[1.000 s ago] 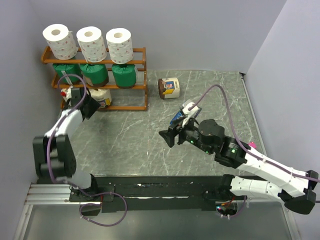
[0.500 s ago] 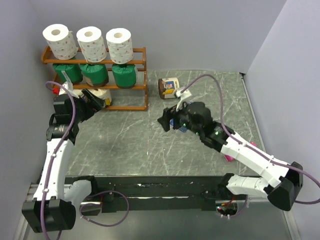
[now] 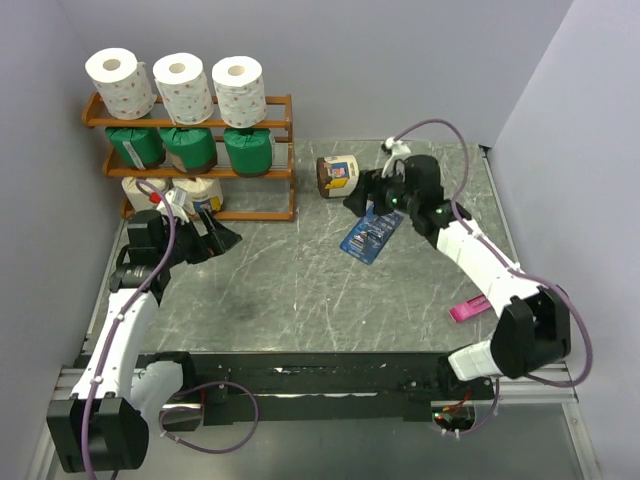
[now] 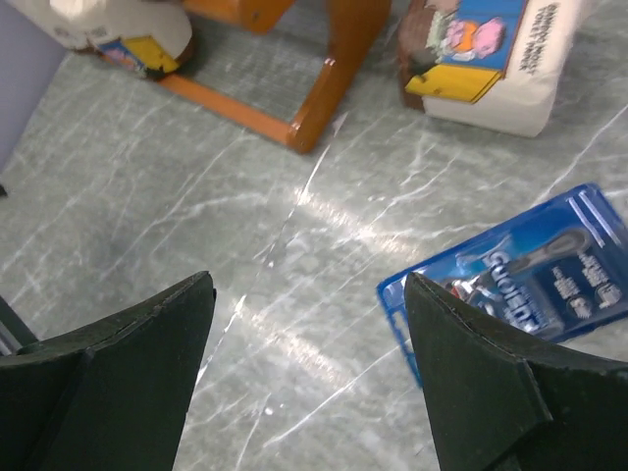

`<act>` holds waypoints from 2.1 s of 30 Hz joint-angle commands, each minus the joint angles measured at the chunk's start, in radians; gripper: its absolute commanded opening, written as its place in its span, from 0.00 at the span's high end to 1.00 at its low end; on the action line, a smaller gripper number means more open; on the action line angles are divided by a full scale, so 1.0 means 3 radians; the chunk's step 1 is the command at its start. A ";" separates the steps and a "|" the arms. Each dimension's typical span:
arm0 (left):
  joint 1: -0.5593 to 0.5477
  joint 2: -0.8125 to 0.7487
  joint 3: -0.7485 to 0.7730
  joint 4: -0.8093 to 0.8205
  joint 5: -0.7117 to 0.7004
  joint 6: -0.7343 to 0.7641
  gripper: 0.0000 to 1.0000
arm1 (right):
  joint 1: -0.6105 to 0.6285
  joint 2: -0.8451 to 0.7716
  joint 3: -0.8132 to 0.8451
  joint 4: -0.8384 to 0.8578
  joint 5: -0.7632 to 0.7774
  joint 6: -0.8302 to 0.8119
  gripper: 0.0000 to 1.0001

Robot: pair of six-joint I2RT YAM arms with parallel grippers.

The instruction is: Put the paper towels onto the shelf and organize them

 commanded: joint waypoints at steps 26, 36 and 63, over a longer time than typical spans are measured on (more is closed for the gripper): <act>-0.0205 -0.0685 0.0056 0.0031 -0.0397 0.0137 0.04 | -0.1106 0.3003 0.2093 0.1538 -0.2124 0.1103 0.17; -0.0205 -0.0649 0.0066 0.0031 -0.0432 0.0148 0.04 | -0.1086 0.3617 0.2573 0.2169 -0.2094 0.1911 0.17; -0.0205 -0.0634 0.0076 0.0020 -0.0473 0.0148 0.04 | -0.0891 0.3939 0.2706 0.2451 -0.2350 0.2366 0.26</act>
